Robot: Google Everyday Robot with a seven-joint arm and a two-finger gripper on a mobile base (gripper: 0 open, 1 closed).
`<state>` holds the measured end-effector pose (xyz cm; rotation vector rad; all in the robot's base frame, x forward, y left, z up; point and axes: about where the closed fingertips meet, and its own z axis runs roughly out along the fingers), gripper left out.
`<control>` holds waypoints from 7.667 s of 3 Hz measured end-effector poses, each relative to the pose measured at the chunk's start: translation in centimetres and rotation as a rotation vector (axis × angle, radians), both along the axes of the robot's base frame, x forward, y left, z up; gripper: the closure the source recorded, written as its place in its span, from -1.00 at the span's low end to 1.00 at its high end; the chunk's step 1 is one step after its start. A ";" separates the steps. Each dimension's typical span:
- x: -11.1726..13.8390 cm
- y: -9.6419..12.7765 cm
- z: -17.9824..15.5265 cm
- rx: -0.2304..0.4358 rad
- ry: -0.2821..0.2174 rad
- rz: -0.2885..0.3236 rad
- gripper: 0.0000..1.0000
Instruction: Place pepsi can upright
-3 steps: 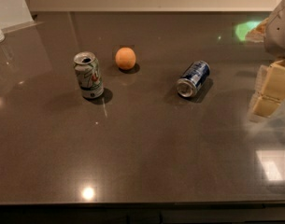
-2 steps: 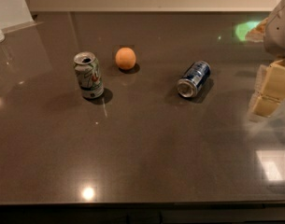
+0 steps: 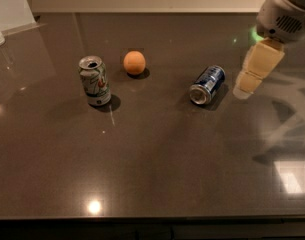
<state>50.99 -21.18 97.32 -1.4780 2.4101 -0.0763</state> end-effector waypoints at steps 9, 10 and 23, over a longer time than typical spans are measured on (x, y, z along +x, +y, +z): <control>13.0 1.1 -11.9 0.089 0.232 -1.049 -1.00; 12.4 1.4 -12.9 0.094 0.255 -1.060 -0.98; 10.1 4.5 0.7 0.768 -0.784 0.309 1.00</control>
Offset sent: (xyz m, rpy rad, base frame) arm 0.0910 0.0048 -0.0241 0.0840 0.0668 -0.5242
